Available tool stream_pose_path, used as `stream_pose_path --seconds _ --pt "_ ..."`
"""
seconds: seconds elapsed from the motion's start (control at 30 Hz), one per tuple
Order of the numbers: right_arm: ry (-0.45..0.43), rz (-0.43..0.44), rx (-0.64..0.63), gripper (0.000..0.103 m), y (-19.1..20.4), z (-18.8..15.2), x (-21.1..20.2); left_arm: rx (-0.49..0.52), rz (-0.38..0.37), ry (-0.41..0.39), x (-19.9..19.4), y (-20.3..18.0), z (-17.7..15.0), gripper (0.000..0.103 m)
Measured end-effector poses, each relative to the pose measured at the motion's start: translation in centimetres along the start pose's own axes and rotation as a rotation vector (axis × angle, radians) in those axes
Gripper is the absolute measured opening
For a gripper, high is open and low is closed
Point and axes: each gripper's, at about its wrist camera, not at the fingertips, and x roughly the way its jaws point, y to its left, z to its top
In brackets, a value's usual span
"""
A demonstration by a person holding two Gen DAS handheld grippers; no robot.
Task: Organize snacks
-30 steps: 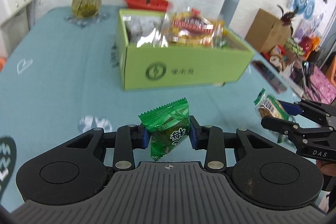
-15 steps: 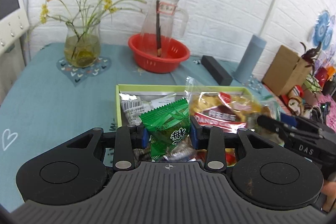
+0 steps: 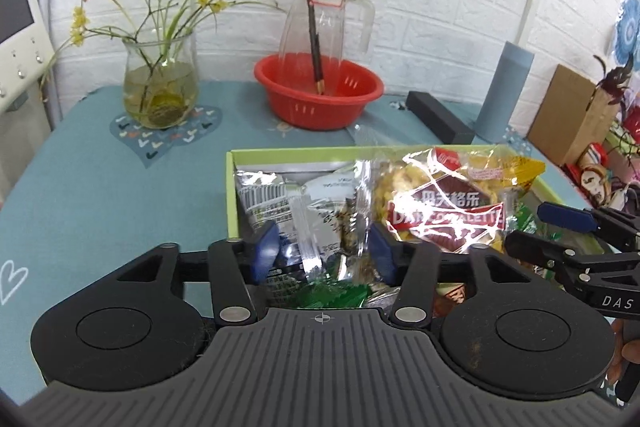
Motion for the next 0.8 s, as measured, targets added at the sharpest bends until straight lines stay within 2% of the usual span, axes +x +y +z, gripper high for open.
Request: stream_pose_path --seconds 0.07,0.1,0.2,0.43,0.5,0.67,0.8 --pt "-0.015 -0.003 0.009 0.091 -0.1 0.2 -0.5 0.016 0.013 -0.040 -0.8 -0.5 0.2 0.067" --pt "-0.028 0.001 0.015 0.094 -0.2 0.3 -0.8 0.027 0.026 -0.060 -1.3 -0.8 0.3 0.069" --pt "-0.059 0.007 0.027 0.094 -0.3 1.0 -1.9 0.058 0.071 -0.122 -3.0 -1.8 0.4 0.075" --pt "-0.096 -0.003 0.023 0.095 0.4 1.8 -4.1 0.001 0.032 -0.189 -7.2 -3.3 0.0 0.081" --pt "-0.103 -0.006 0.037 0.100 0.5 1.5 -5.0 -0.001 0.033 -0.198 -8.2 -3.9 -0.2 0.085" --pt "-0.085 -0.007 0.066 0.100 0.4 0.1 -7.0 -0.028 0.065 -0.206 -9.2 -5.0 -1.6 0.091" --pt "-0.087 -0.006 0.097 0.100 0.5 -1.3 -8.8 -0.059 0.064 -0.146 -7.9 -6.0 -4.0 0.091"
